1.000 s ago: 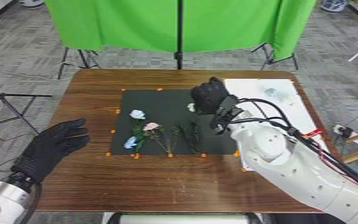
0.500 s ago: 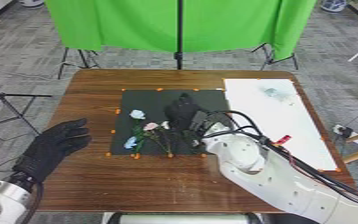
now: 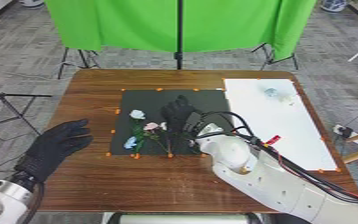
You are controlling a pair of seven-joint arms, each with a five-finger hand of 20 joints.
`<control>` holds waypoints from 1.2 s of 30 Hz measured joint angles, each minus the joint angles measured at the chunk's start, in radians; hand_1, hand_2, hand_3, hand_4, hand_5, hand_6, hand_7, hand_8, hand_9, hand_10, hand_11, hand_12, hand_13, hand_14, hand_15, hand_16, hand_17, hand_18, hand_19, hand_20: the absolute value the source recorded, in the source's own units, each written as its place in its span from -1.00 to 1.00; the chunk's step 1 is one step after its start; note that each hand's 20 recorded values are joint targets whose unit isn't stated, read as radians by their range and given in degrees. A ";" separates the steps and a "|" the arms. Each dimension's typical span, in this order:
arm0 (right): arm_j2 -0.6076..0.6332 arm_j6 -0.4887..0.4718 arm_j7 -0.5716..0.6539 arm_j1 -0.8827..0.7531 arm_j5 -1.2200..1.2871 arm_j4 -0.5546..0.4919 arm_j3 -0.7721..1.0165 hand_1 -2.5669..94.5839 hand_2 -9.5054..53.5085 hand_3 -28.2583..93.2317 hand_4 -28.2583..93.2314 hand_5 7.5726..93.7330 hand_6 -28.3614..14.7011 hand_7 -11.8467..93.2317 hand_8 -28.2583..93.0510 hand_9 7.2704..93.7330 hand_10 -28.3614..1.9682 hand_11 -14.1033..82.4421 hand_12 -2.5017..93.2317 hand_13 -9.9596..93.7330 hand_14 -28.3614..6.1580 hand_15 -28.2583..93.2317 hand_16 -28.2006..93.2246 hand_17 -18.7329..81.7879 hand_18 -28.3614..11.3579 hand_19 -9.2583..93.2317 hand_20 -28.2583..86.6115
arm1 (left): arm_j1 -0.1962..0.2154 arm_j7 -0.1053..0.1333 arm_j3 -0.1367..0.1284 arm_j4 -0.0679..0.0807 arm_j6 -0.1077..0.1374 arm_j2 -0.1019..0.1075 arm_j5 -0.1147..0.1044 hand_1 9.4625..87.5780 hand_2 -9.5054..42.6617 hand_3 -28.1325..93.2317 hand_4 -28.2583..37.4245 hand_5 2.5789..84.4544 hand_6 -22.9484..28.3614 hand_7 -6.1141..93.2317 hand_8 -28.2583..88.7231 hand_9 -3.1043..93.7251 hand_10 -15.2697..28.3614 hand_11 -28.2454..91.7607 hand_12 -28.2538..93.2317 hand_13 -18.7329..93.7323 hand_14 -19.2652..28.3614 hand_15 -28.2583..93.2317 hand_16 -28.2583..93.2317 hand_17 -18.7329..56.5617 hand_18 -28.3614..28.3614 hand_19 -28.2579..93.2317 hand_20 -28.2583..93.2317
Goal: Arrange flowers
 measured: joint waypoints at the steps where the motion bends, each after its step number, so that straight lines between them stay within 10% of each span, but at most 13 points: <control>1: -0.001 -0.015 0.004 0.000 -0.001 0.000 0.002 -0.06 -1.00 0.88 -1.00 0.39 0.41 0.30 -0.72 0.71 0.65 -0.13 0.10 0.62 0.53 0.42 0.08 -0.03 -0.35 0.63 0.17 | 0.000 0.000 0.001 0.000 0.000 0.001 0.000 -0.60 -0.57 0.71 -1.00 -0.29 0.12 -0.23 -0.79 -0.39 0.35 0.12 -0.31 -0.32 0.49 0.38 -0.64 -0.75 0.81 0.38 -0.39; 25: 0.023 -0.092 -0.028 -0.059 0.057 -0.105 0.127 -0.55 -0.74 0.89 -0.99 0.22 0.36 -0.09 -0.89 0.32 0.23 0.13 -0.40 0.43 0.28 0.52 -0.08 -0.13 -0.43 0.60 0.20 | -0.002 -0.001 0.000 0.002 -0.001 0.004 0.000 -0.60 -0.57 0.71 -1.00 -0.29 0.12 -0.23 -0.79 -0.39 0.35 0.12 -0.31 -0.32 0.49 0.38 -0.64 -0.75 0.81 0.38 -0.39; 36: 0.082 -0.049 0.120 -0.058 0.102 -0.069 0.243 -0.50 -0.71 1.00 -0.91 -0.54 0.15 -0.23 -0.81 -0.57 0.03 -0.26 -0.49 -0.47 -0.07 0.02 -0.30 -0.49 -0.54 0.26 -0.14 | 0.009 0.000 -0.011 -0.001 -0.001 0.001 0.000 -0.60 -0.57 0.71 -1.00 -0.29 0.12 -0.23 -0.79 -0.39 0.35 0.12 -0.31 -0.32 0.49 0.38 -0.64 -0.76 0.81 0.38 -0.39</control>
